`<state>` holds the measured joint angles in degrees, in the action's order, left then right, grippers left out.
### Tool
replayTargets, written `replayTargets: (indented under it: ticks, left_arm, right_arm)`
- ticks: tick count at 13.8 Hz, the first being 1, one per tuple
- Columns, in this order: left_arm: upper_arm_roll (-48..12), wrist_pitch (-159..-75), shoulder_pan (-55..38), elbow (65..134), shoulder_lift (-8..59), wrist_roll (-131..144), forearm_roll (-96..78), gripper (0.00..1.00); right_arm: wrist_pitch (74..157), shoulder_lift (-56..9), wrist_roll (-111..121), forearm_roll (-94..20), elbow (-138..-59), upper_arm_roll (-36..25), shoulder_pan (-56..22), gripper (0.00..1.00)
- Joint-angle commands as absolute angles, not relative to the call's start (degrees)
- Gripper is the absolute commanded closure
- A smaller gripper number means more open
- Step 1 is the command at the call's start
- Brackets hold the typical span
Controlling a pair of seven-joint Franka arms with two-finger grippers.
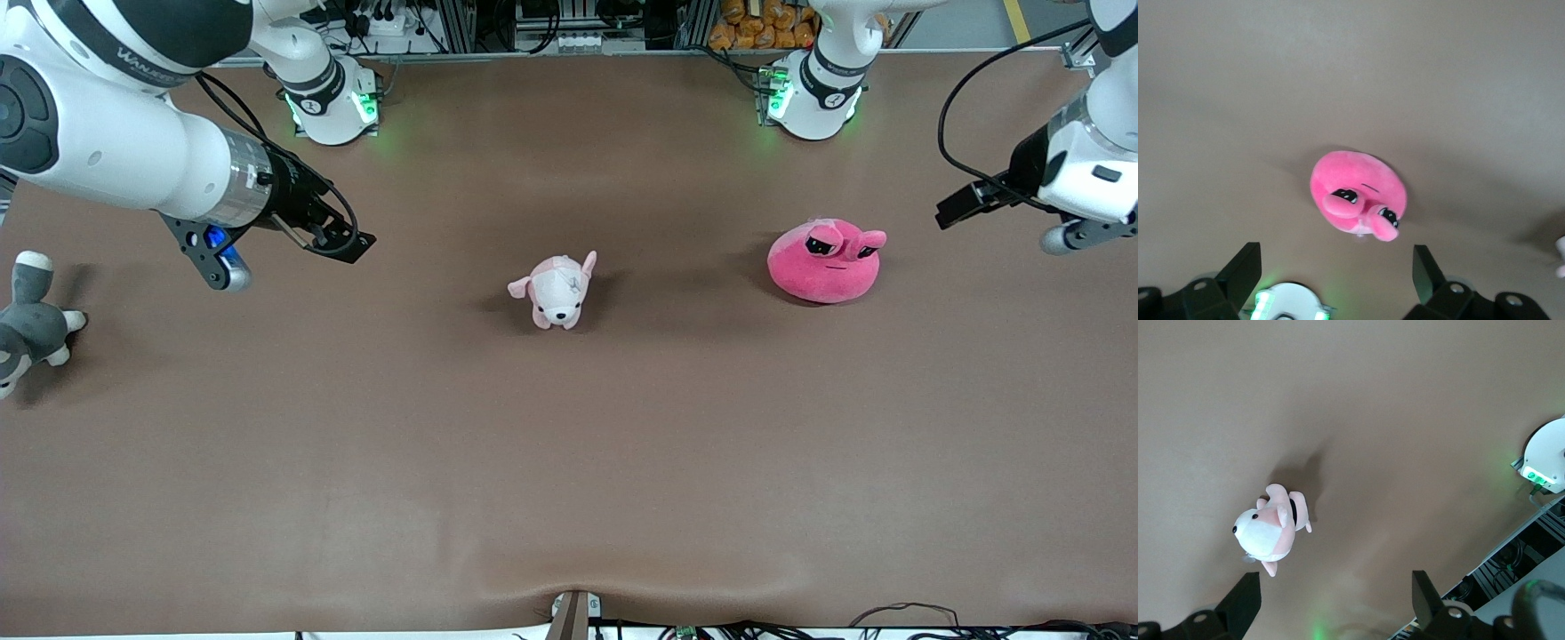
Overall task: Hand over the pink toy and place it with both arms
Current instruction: 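Move the left gripper toward the pink plush toy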
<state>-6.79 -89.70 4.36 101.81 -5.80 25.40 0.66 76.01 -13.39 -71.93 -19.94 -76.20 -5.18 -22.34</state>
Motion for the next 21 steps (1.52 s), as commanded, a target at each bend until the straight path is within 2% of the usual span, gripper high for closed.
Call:
replayTargets:
  ticks: [1, 11, 21]
  left_arm:
    - [-7.03, -90.53, 8.07, 102.13, -5.8, 28.82, -2.9, 0.0]
    - [-8.52, -93.25, 9.84, 101.69, 1.04, 60.61, -2.55, 0.0]
    - [-8.44, -92.64, 10.11, 99.31, 6.15, 65.63, -2.2, 0.0]
  right_arm:
    - [76.9, -12.83, -72.95, -21.0, -77.25, -5.71, -23.29, 0.0]
    - [78.05, -12.74, -72.95, -21.27, -77.34, -5.8, -23.03, 0.0]
    - [77.96, -12.74, -72.95, -21.27, -77.34, -5.8, -23.2, 0.0]
